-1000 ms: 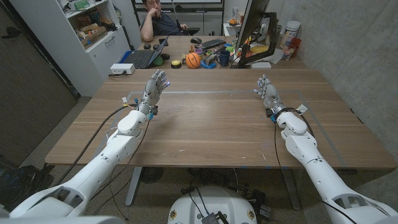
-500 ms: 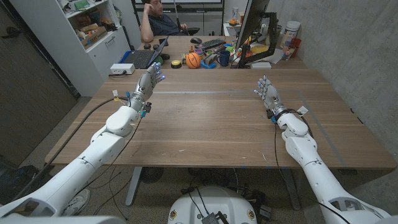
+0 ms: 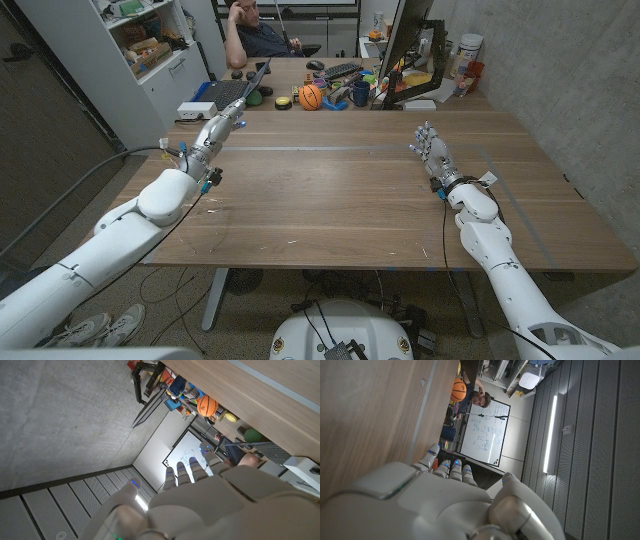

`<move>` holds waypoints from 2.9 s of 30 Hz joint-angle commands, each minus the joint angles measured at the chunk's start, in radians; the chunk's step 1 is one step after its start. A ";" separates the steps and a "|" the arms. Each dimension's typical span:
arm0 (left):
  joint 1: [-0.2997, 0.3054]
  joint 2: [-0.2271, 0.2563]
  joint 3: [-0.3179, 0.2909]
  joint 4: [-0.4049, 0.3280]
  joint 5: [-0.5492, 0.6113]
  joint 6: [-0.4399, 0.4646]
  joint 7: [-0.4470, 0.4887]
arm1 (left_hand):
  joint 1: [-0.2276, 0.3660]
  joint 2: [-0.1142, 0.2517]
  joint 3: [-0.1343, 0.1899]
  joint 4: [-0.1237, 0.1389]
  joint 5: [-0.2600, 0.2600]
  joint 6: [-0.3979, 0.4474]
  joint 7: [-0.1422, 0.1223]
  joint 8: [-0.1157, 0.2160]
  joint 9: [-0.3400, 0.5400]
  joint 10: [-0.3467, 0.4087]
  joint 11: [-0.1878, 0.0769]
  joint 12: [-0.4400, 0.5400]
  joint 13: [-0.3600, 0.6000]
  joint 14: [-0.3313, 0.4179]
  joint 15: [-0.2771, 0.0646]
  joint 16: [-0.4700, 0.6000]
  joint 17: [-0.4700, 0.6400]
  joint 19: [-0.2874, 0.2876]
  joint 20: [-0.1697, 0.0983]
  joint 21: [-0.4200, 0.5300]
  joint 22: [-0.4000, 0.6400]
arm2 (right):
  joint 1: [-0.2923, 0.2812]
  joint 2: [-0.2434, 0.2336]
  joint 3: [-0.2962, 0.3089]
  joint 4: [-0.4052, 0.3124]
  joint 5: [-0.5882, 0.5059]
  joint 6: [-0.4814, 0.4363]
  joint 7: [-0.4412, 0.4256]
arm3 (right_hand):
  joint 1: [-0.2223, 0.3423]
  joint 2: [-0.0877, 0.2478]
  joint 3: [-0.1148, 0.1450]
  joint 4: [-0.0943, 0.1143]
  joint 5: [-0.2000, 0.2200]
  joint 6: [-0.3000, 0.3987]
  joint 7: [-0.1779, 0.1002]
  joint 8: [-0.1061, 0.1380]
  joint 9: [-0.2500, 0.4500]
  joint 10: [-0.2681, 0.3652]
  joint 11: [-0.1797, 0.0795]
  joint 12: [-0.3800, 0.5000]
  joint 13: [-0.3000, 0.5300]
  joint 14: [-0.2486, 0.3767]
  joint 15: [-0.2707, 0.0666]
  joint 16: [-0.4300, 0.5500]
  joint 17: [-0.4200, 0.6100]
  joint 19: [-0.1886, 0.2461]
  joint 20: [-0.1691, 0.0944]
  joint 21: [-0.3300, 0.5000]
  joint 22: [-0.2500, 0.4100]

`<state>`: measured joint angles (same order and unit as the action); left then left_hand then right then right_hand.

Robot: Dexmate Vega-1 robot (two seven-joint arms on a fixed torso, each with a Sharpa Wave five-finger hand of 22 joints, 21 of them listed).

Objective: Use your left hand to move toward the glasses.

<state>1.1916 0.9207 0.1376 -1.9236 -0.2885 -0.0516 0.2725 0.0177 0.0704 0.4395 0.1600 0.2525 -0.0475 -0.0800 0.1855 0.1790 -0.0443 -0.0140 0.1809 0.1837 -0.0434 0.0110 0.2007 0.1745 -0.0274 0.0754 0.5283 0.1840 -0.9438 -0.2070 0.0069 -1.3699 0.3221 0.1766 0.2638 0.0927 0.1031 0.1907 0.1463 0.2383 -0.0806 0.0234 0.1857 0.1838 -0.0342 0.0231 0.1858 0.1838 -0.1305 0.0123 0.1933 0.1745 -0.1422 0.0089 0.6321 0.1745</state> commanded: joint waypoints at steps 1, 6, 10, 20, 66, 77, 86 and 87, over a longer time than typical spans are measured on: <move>0.285 0.113 -0.222 -0.259 0.198 0.196 0.109 | 0.009 0.036 -0.001 -0.007 0.010 -0.007 -0.021 -0.001 0.005 -0.014 -0.003 -0.001 0.003 -0.010 0.002 -0.001 0.002 -0.012 0.019 -0.010 0.002 | -0.003 0.008 0.002 -0.015 -0.016 -0.008 0.024 | -0.005 0.006 -0.003 0.001 0.003 -0.006 -0.001 0.006 0.003 -0.002 -0.006 0.006 0.004 -0.004 0.001 0.009 0.004 0.002 -0.002 -0.003 0.005; 0.378 0.104 -0.300 -0.336 0.311 0.293 0.113 | 0.013 0.034 -0.002 -0.010 0.012 -0.019 -0.047 -0.003 0.005 -0.028 -0.004 -0.003 0.003 -0.022 0.001 -0.004 0.003 -0.027 0.030 -0.021 0.002 | 0.000 0.013 -0.005 -0.010 -0.020 -0.004 0.031 | -0.007 0.005 -0.004 0.002 0.003 -0.006 0.000 0.005 0.003 -0.003 -0.008 0.006 0.004 -0.003 0.001 0.010 0.004 0.003 -0.002 -0.005 0.006; 0.435 0.094 -0.334 -0.393 0.429 0.388 0.110 | 0.015 0.033 -0.003 -0.011 0.014 -0.022 -0.053 -0.001 0.006 -0.031 -0.008 -0.001 0.004 -0.040 0.016 -0.008 0.004 -0.046 0.047 -0.033 0.003 | 0.003 0.016 -0.010 -0.007 -0.023 -0.003 0.034 | -0.008 0.004 -0.005 0.002 0.003 -0.006 0.000 0.006 0.003 -0.003 -0.008 0.006 0.004 -0.003 0.001 0.010 0.004 0.003 -0.001 -0.006 0.006; 0.515 0.108 -0.341 -0.496 0.714 0.625 0.028 | 0.026 0.040 0.003 -0.018 0.020 -0.054 -0.080 -0.007 0.007 -0.069 -0.027 -0.007 0.004 -0.072 0.017 -0.011 0.007 -0.079 0.072 -0.055 0.004 | 0.016 0.023 -0.023 0.004 -0.032 0.002 0.035 | -0.010 0.003 -0.007 0.003 0.004 -0.005 0.000 0.006 0.003 -0.001 -0.011 0.006 0.004 -0.003 0.002 0.010 0.004 0.005 -0.001 -0.008 0.006; 0.357 0.230 -0.091 -0.371 0.728 0.887 -0.152 | 0.187 -0.047 0.002 -0.185 0.024 -0.211 -0.141 0.022 0.016 -0.270 -0.083 0.020 0.008 -0.202 0.013 0.023 0.010 -0.094 0.139 -0.154 0.007 | 0.035 0.021 -0.034 0.018 -0.041 -0.010 0.038 | -0.023 -0.004 -0.019 0.007 0.005 0.003 -0.003 0.007 0.003 0.007 -0.014 0.007 0.004 0.002 0.008 0.011 0.004 0.010 0.004 -0.019 0.006; 0.291 0.296 -0.018 -0.352 0.634 0.916 -0.171 | 0.208 -0.043 0.008 -0.202 0.022 -0.203 -0.141 0.025 0.016 -0.257 -0.082 0.022 0.008 -0.192 0.002 0.025 0.009 -0.072 0.140 -0.154 0.006 | 0.029 0.020 -0.030 0.015 -0.037 -0.013 0.039 | -0.027 -0.005 -0.022 0.008 0.006 0.003 -0.003 0.007 0.003 0.008 -0.016 0.007 0.004 0.001 0.009 0.011 0.004 0.011 0.004 -0.023 0.006; 0.216 0.355 0.075 -0.350 0.573 0.961 -0.191 | 0.235 -0.040 0.012 -0.227 0.015 -0.179 -0.141 0.032 0.018 -0.198 -0.089 0.034 0.008 -0.147 -0.011 0.038 0.008 -0.036 0.140 -0.157 0.005 | 0.022 0.016 -0.026 0.008 -0.038 -0.006 0.042 | -0.029 -0.005 -0.025 0.009 0.007 0.004 -0.004 0.007 0.003 0.008 -0.018 0.007 0.004 0.002 0.009 0.011 0.004 0.011 0.004 -0.025 0.006; 0.207 0.362 0.087 -0.350 0.568 0.968 -0.193 | 0.235 -0.040 0.013 -0.228 0.015 -0.179 -0.141 0.032 0.018 -0.198 -0.089 0.034 0.009 -0.146 -0.010 0.038 0.008 -0.036 0.140 -0.157 0.005 | 0.020 0.016 -0.025 0.006 -0.037 -0.008 0.041 | -0.030 -0.006 -0.025 0.009 0.007 0.003 -0.004 0.007 0.003 0.008 -0.018 0.007 0.004 0.002 0.010 0.011 0.004 0.011 0.004 -0.026 0.006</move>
<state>1.4746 1.2205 0.1322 -2.2816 0.3606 0.8662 0.1048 0.2403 0.0318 0.4496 -0.0597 0.2689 -0.1768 -0.2128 0.2079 0.1932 -0.1743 -0.0987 0.2114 0.1885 -0.1712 0.0067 0.2337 0.1813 -0.0679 0.2126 0.3696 0.1859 -0.9144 -0.1876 -0.0239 -1.3532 0.2819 0.1672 0.3034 0.0742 0.0949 0.1697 0.1533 0.2383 -0.0767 0.0196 0.1857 0.1836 -0.0252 0.0143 0.1858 0.1837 -0.1267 0.0160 0.2001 0.1743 -0.1384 0.0126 0.6135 0.1795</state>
